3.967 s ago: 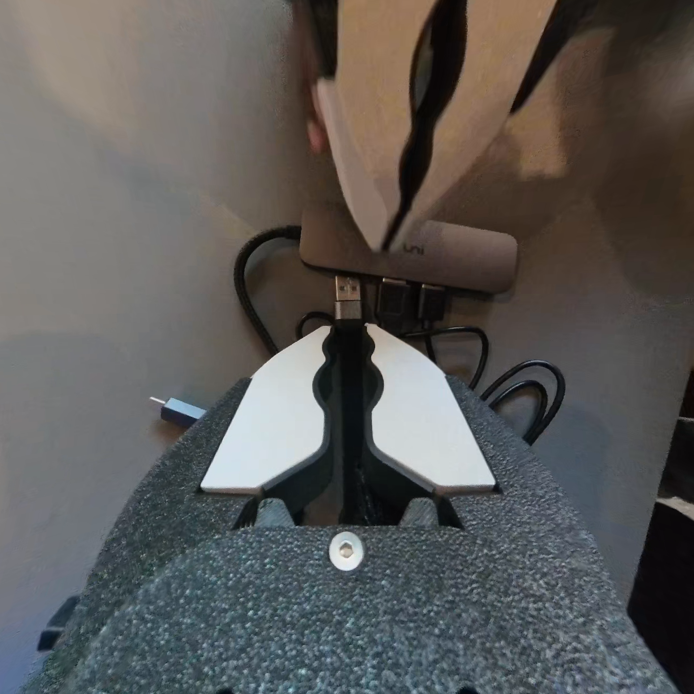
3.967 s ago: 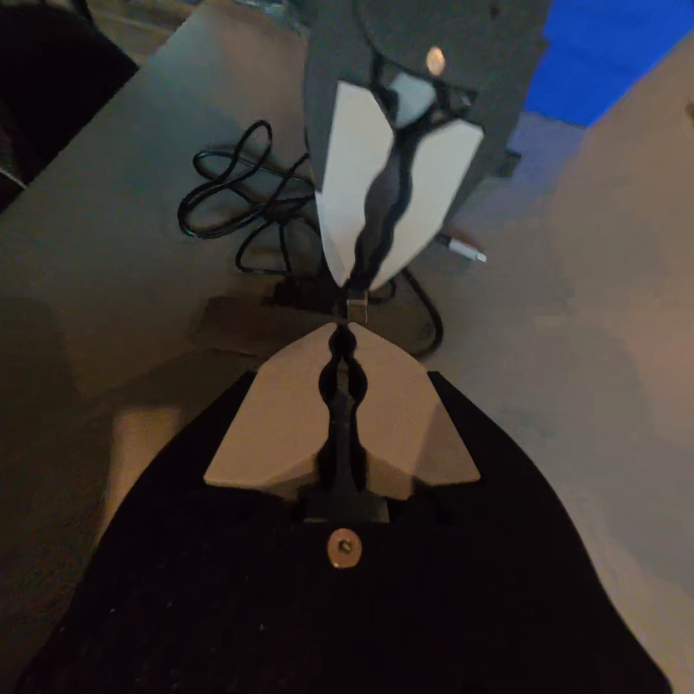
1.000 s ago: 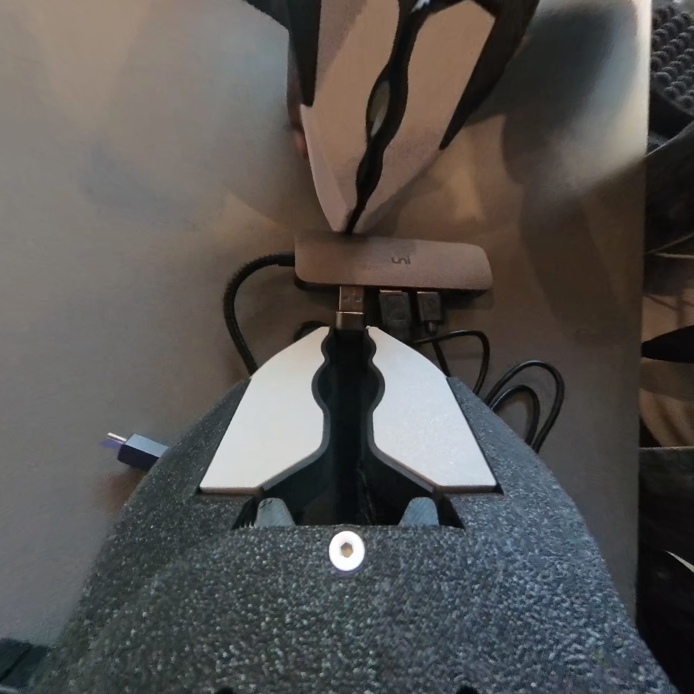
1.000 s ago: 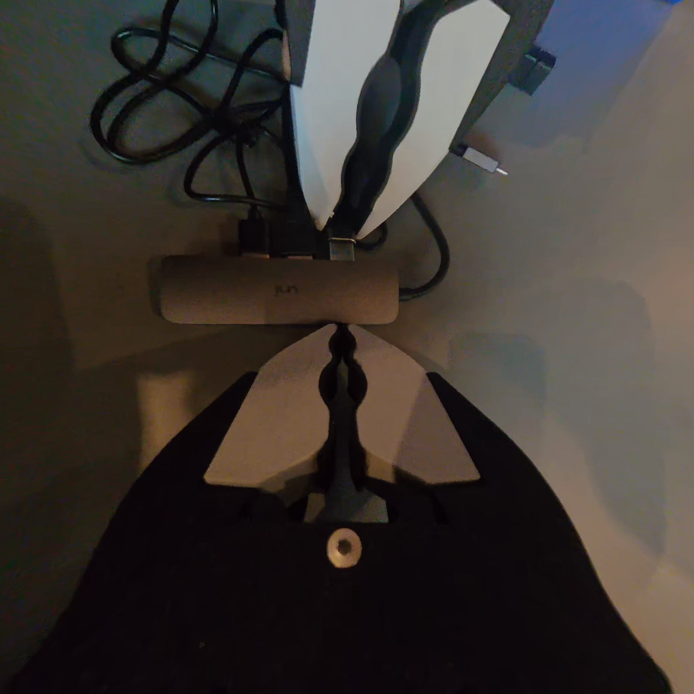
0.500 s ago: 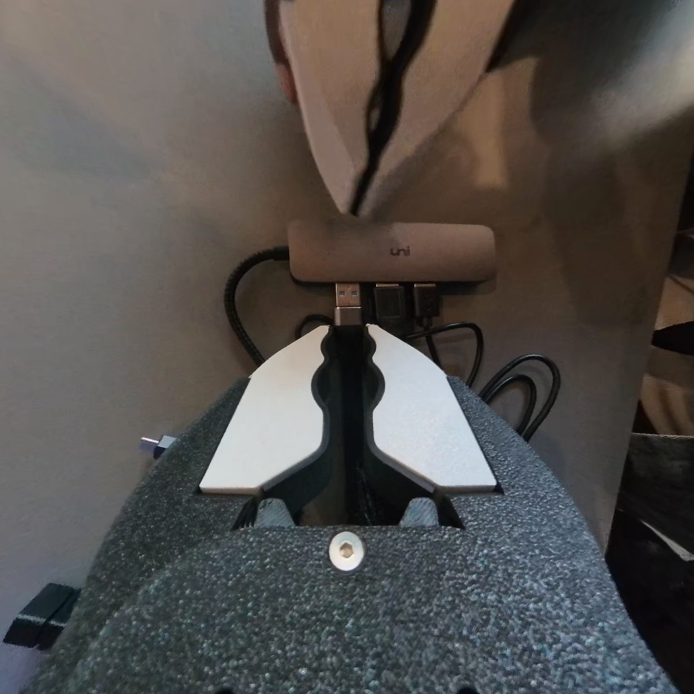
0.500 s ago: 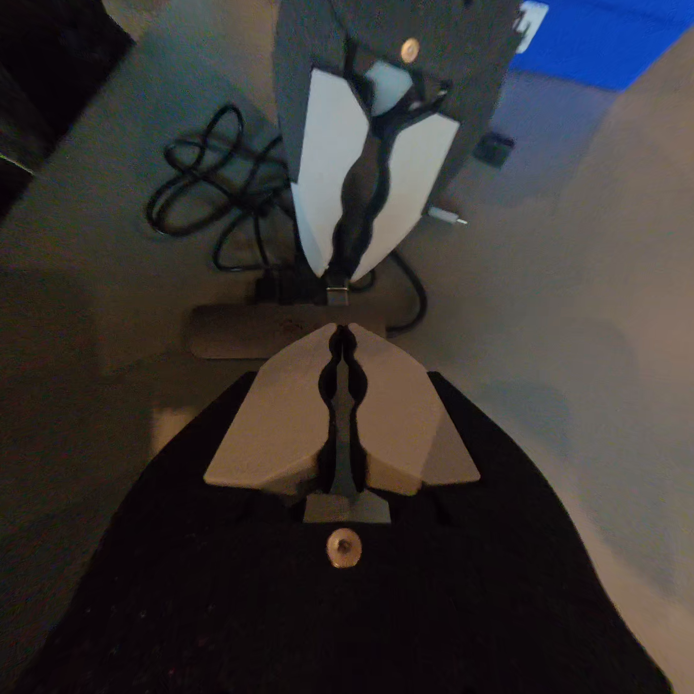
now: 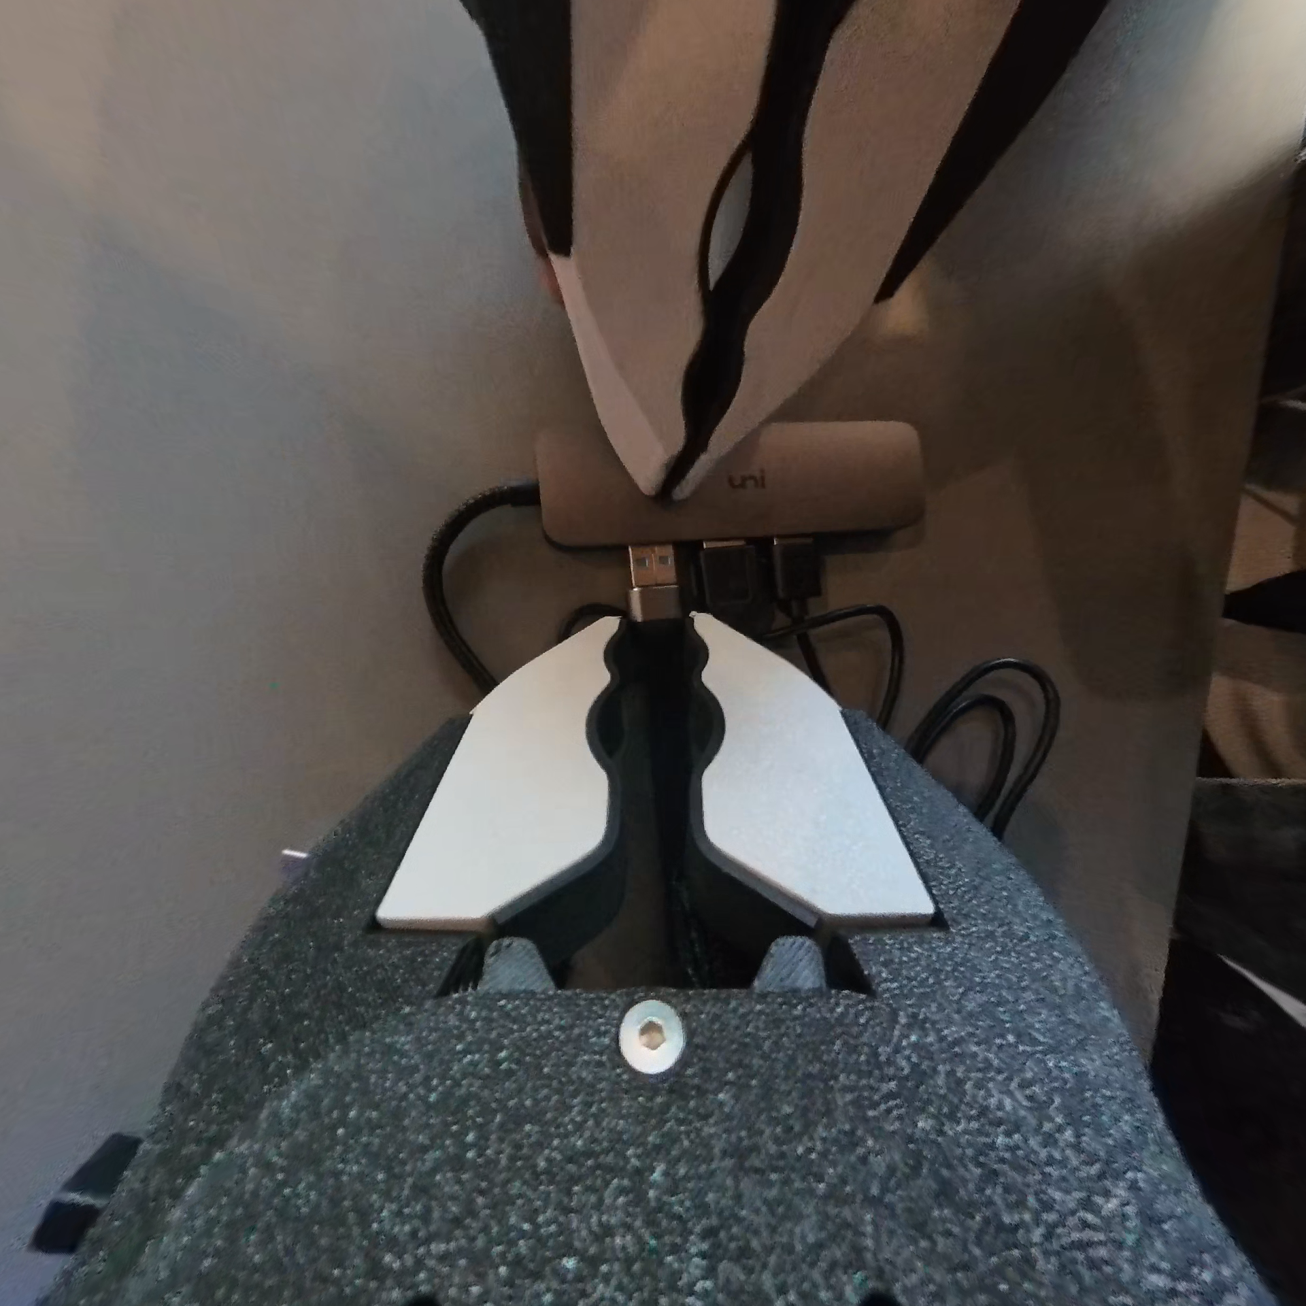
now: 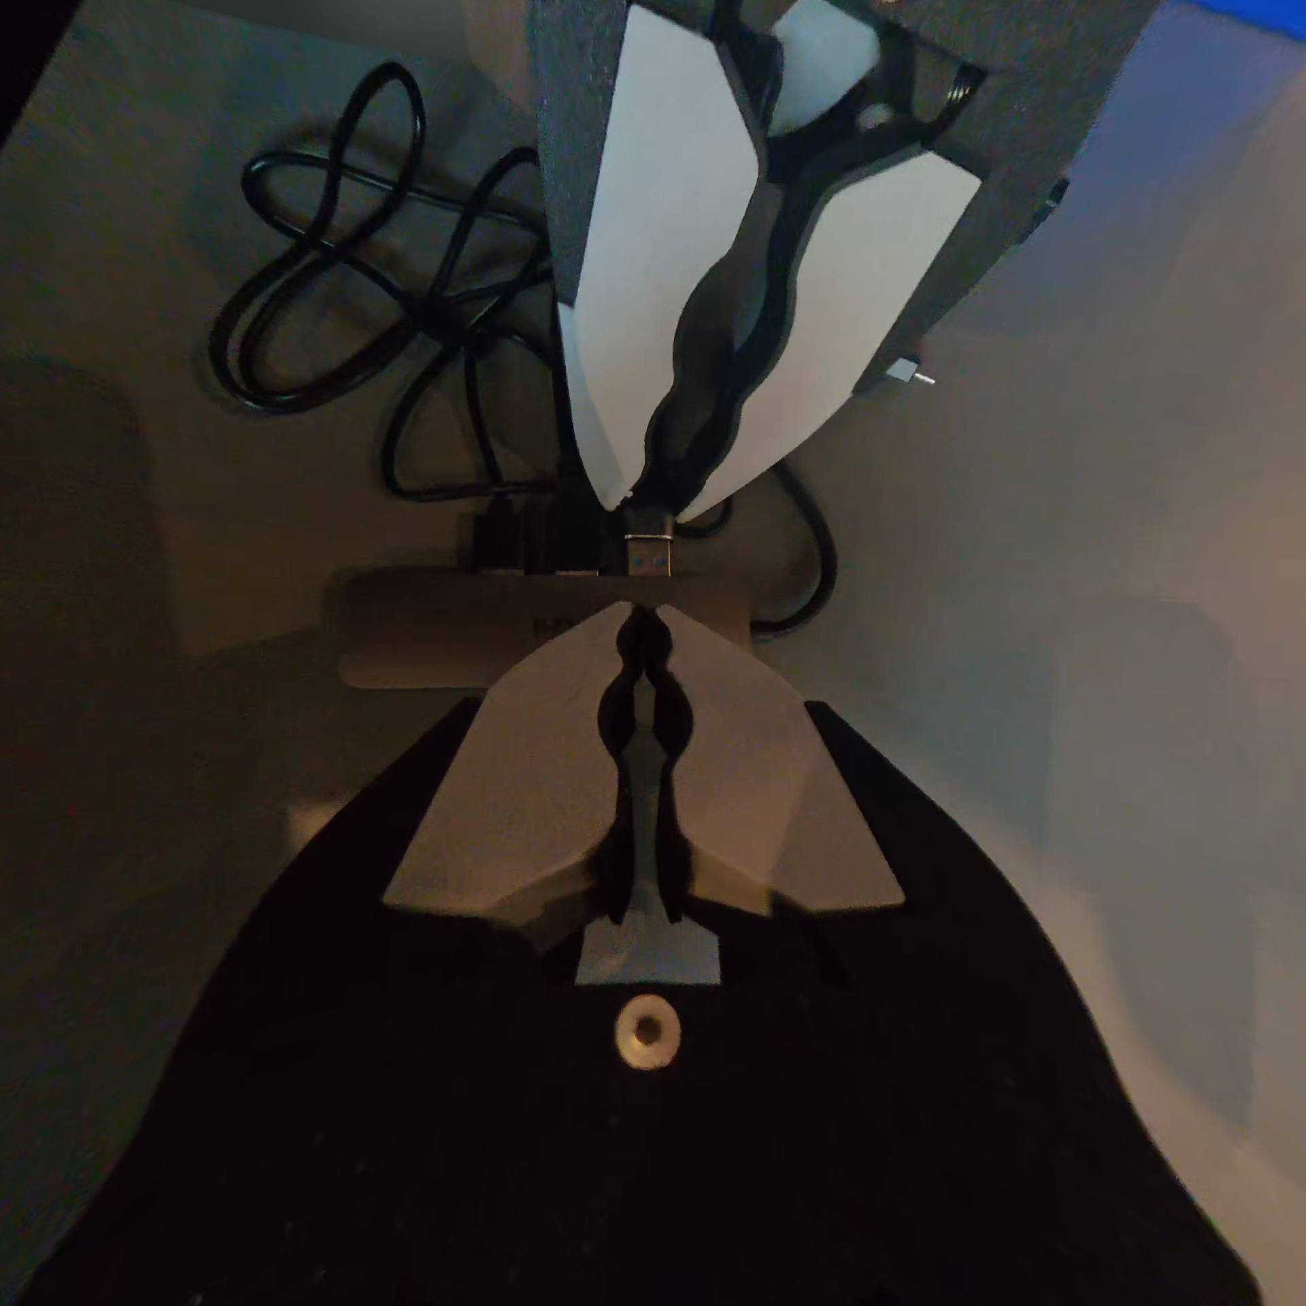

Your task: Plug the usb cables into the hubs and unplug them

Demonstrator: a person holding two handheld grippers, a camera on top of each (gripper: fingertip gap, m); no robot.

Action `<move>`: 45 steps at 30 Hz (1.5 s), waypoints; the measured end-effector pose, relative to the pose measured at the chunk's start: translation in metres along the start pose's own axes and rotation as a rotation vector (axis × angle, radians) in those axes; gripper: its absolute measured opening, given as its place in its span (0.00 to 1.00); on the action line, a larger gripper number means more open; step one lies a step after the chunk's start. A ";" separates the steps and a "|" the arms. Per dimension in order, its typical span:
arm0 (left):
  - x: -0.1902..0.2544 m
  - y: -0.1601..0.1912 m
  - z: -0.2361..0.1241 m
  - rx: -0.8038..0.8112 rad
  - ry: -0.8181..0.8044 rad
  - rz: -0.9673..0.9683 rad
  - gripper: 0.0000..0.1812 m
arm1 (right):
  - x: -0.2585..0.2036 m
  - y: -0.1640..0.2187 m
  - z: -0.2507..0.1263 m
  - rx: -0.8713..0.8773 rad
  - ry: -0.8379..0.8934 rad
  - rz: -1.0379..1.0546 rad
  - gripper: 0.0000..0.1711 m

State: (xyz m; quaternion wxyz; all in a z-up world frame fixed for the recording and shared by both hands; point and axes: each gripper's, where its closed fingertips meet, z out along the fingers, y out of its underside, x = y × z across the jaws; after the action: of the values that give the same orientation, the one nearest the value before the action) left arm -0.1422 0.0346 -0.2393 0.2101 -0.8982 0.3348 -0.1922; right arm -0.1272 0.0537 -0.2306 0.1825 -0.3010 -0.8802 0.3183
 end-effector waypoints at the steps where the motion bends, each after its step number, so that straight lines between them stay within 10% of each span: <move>1: 0.000 0.000 0.000 0.024 -0.001 -0.011 0.07 | 0.000 -0.001 0.001 0.007 0.002 0.002 0.00; 12: 0.000 -0.001 0.000 0.124 -0.008 -0.057 0.08 | 0.010 -0.016 -0.010 0.275 0.095 0.040 0.00; 45: 0.006 -0.006 0.004 0.074 0.042 -0.011 0.08 | -0.009 0.021 -0.008 0.023 -0.009 0.023 0.00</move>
State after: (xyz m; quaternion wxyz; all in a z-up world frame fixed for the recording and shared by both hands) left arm -0.1329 0.0352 -0.2380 0.2350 -0.8876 0.3267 -0.2242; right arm -0.1080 0.0645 -0.2398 0.1783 -0.3077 -0.8737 0.3320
